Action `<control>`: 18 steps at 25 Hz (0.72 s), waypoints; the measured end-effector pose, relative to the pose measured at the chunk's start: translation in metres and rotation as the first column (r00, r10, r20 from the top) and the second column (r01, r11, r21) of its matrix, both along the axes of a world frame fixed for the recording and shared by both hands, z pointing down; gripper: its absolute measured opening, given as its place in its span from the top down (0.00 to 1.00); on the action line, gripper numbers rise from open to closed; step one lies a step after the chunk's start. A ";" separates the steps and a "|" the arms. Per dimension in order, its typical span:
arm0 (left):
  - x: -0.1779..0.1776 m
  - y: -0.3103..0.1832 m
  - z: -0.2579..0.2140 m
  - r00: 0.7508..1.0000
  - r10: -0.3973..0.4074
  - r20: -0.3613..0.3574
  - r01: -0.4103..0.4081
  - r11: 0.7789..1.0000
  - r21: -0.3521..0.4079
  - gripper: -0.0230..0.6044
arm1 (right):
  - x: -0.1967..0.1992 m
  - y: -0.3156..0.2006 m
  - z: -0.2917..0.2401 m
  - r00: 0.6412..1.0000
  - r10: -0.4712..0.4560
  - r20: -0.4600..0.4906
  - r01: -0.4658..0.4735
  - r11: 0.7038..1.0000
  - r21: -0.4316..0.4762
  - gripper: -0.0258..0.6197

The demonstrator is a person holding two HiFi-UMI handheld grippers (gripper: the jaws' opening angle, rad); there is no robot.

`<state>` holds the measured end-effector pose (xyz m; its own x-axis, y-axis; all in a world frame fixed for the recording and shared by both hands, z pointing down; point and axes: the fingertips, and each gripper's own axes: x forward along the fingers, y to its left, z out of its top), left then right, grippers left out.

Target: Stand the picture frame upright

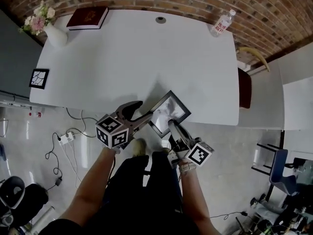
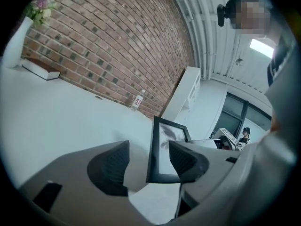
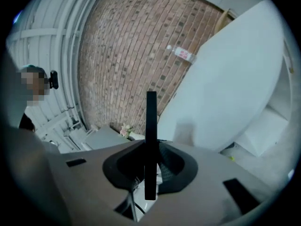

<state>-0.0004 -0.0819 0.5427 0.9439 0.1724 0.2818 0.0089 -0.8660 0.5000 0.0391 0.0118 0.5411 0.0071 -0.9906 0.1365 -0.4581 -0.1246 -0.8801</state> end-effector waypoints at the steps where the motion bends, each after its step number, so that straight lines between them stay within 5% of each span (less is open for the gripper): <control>1: -0.003 -0.006 -0.004 1.000 0.000 -0.008 0.000 1.000 -0.008 0.53 | -0.005 -0.007 -0.004 0.999 -0.035 -0.023 0.035 0.999 0.006 0.86; 9: -0.021 -0.037 -0.032 0.997 0.038 -0.065 -0.044 0.995 -0.093 0.59 | -0.037 -0.056 -0.041 0.969 -0.221 -0.114 0.229 0.972 0.059 0.86; 14: -0.027 -0.063 -0.048 0.996 0.003 -0.088 -0.007 0.999 -0.053 0.72 | -0.045 -0.085 -0.063 0.905 -0.358 -0.229 0.377 0.925 0.044 0.86; 18: -0.029 -0.087 -0.059 0.993 -0.024 -0.115 0.018 0.998 -0.058 0.72 | -0.046 -0.113 -0.075 0.856 -0.445 -0.264 0.474 0.879 0.054 0.86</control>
